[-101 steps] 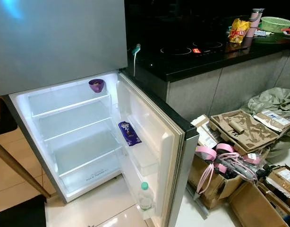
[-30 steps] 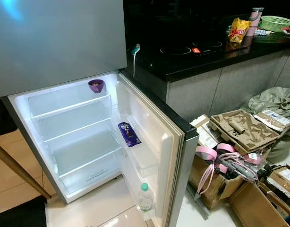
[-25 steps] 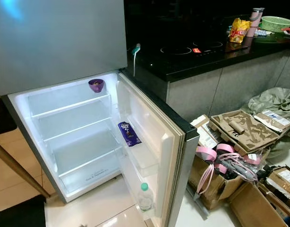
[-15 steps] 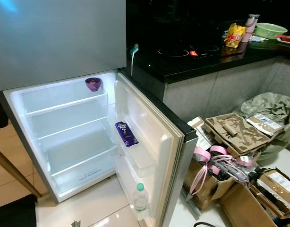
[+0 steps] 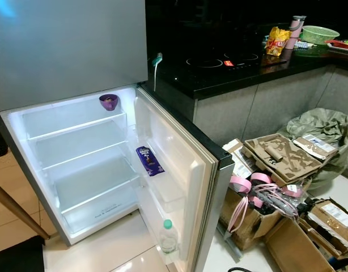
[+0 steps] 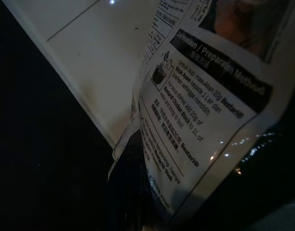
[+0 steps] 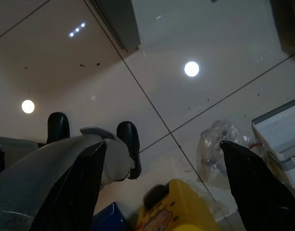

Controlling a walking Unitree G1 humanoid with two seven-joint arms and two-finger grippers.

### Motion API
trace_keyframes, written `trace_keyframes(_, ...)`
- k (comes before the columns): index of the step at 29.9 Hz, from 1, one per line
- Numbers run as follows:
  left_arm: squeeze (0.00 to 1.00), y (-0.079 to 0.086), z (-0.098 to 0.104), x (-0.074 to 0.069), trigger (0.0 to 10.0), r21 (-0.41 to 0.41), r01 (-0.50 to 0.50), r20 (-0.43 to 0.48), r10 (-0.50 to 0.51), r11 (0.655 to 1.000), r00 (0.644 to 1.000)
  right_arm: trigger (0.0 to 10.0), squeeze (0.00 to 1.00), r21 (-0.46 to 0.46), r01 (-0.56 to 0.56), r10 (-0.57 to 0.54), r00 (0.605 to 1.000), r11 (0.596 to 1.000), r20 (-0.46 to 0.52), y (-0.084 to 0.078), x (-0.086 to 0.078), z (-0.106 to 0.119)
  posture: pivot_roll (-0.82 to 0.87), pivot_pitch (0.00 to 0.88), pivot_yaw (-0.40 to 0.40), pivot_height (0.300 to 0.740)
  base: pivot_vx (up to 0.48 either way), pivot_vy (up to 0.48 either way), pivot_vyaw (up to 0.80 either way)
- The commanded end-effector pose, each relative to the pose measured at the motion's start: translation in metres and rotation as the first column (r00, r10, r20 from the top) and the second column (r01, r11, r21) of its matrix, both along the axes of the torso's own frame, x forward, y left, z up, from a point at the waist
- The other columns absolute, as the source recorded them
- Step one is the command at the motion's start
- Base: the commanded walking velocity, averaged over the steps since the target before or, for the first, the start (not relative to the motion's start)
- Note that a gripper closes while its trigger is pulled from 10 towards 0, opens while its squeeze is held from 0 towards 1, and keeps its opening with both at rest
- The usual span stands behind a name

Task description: Restocking fridge

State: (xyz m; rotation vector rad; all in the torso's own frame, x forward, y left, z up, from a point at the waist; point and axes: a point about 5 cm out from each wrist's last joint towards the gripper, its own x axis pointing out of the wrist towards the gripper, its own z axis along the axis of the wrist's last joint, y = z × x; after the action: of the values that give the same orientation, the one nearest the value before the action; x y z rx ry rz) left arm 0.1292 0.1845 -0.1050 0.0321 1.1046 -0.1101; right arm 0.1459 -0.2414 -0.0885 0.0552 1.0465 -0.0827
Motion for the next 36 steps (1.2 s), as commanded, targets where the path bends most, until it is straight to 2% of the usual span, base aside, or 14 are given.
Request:
trace_keyframes(1, 0.00, 0.005, 0.003, 0.007, 10.0, 0.021, 0.029, 0.020, -0.029, 0.999, 0.999, 10.0, 0.00, -0.007, -0.004, 0.004, 1.000, 1.000, -0.006, -0.002, -0.003, -0.001, -0.10, 0.000, -0.009, 0.740, 0.000, 0.000, 0.00)
trace_keyframes(4, 0.00, 0.004, 0.003, 0.008, 10.0, 0.019, 0.027, 0.023, -0.027, 0.999, 0.999, 10.0, 0.00, -0.008, -0.021, 0.021, 1.000, 1.000, -0.016, -0.001, -0.006, -0.002, -0.10, 0.000, -0.011, 0.740, 0.000, 0.000, 0.00)
trace_keyframes(13, 0.00, -0.004, 0.000, 0.002, 10.0, 0.003, 0.023, 0.008, -0.023, 1.000, 1.000, 10.0, 0.00, -0.010, -0.040, 0.040, 0.999, 0.999, -0.001, 0.001, 0.002, 0.001, -0.09, 0.000, -0.034, 0.740, 0.000, 0.000, 0.00)
trace_keyframes(16, 0.00, -0.003, -0.002, -0.004, 10.0, -0.005, -0.012, -0.003, 0.012, 1.000, 1.000, 10.0, 0.00, -0.014, -0.050, 0.050, 0.999, 0.999, 0.000, 0.000, 0.003, 0.001, -0.10, 0.000, -0.022, 0.740, 0.000, 0.000, 0.00)
trace_keyframes(17, 0.00, -0.004, -0.004, -0.010, 10.0, -0.003, 0.011, -0.025, -0.011, 1.000, 1.000, 10.0, 0.00, -0.008, -0.036, 0.036, 0.999, 0.999, 0.015, 0.001, 0.006, 0.002, -0.11, 0.000, -0.011, 0.740, 0.000, 0.000, 0.00)
trace_keyframes(19, 0.00, -0.005, -0.004, -0.011, 10.0, -0.001, 0.022, -0.030, -0.022, 1.000, 0.999, 10.0, 0.00, -0.005, -0.032, 0.033, 0.999, 0.999, 0.017, 0.001, 0.007, 0.003, -0.11, 0.000, -0.011, 0.740, 0.000, 0.000, 0.00)
trace_keyframes(30, 0.00, -0.009, 0.001, 0.006, 10.0, -0.009, 0.042, 0.016, -0.042, 0.999, 0.999, 10.0, 0.00, 0.024, -0.041, 0.041, 0.999, 0.999, 0.000, 0.006, 0.002, 0.000, -0.10, 0.000, -0.014, 0.740, 0.000, 0.000, 0.00)
trace_keyframes(36, 0.00, -0.012, 0.001, 0.006, 10.0, -0.011, 0.039, 0.014, -0.039, 0.999, 0.999, 10.0, 0.00, 0.005, -0.048, 0.048, 0.999, 0.999, 0.001, 0.004, 0.005, 0.001, -0.11, 0.000, -0.037, 0.740, 0.000, 0.000, 0.00)
